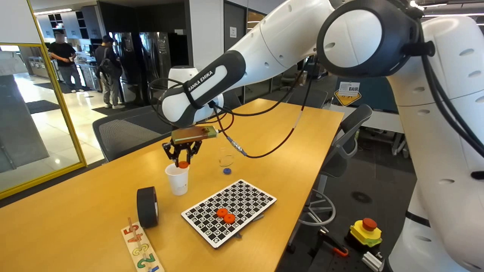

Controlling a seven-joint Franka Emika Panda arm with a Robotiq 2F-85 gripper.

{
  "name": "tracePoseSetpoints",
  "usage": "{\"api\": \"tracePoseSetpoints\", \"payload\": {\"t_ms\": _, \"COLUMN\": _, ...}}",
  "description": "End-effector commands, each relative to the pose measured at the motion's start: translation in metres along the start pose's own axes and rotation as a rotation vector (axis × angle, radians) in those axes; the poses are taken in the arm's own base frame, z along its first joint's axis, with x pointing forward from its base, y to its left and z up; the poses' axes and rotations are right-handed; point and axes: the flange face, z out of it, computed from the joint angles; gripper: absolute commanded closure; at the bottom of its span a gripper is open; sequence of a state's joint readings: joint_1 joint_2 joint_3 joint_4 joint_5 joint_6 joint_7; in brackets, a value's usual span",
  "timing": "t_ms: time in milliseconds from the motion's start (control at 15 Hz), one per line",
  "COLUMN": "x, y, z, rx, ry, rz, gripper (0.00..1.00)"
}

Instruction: Put the orange discs in the white cup and the blue disc in the clear cup

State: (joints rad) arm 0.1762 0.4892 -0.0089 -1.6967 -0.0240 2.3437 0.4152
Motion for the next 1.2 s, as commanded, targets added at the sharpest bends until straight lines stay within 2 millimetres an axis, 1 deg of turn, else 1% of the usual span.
{"api": "tracePoseSetpoints", "payload": {"t_ms": 0, "x": 0.017, "y": -0.006, "z": 0.003, "rx": 0.037, "ry": 0.004, "rz": -0.004, "gripper": 0.80}}
{"api": "tracePoseSetpoints", "payload": {"t_ms": 400, "x": 0.030, "y": -0.001, "z": 0.011, "rx": 0.036, "ry": 0.013, "rz": 0.016, "gripper": 0.80}}
{"api": "tracePoseSetpoints", "payload": {"t_ms": 467, "x": 0.031, "y": 0.000, "z": 0.012, "rx": 0.040, "ry": 0.011, "rz": 0.024, "gripper": 0.72}}
{"api": "tracePoseSetpoints", "payload": {"t_ms": 533, "x": 0.032, "y": 0.001, "z": 0.012, "rx": 0.044, "ry": 0.010, "rz": 0.025, "gripper": 0.33}}
{"api": "tracePoseSetpoints", "payload": {"t_ms": 600, "x": 0.033, "y": 0.001, "z": 0.012, "rx": 0.042, "ry": 0.010, "rz": 0.027, "gripper": 0.31}}
{"api": "tracePoseSetpoints", "payload": {"t_ms": 667, "x": 0.032, "y": 0.002, "z": 0.012, "rx": 0.039, "ry": 0.010, "rz": 0.025, "gripper": 0.25}}
{"api": "tracePoseSetpoints", "payload": {"t_ms": 733, "x": 0.030, "y": 0.002, "z": 0.011, "rx": 0.036, "ry": 0.010, "rz": 0.021, "gripper": 0.16}}
{"api": "tracePoseSetpoints", "payload": {"t_ms": 867, "x": 0.024, "y": 0.002, "z": 0.008, "rx": 0.039, "ry": 0.007, "rz": 0.007, "gripper": 0.03}}
{"api": "tracePoseSetpoints", "payload": {"t_ms": 933, "x": 0.020, "y": 0.002, "z": 0.005, "rx": 0.039, "ry": 0.008, "rz": -0.001, "gripper": 0.00}}
{"api": "tracePoseSetpoints", "payload": {"t_ms": 1133, "x": 0.000, "y": 0.004, "z": 0.000, "rx": 0.013, "ry": -0.013, "rz": -0.021, "gripper": 0.00}}
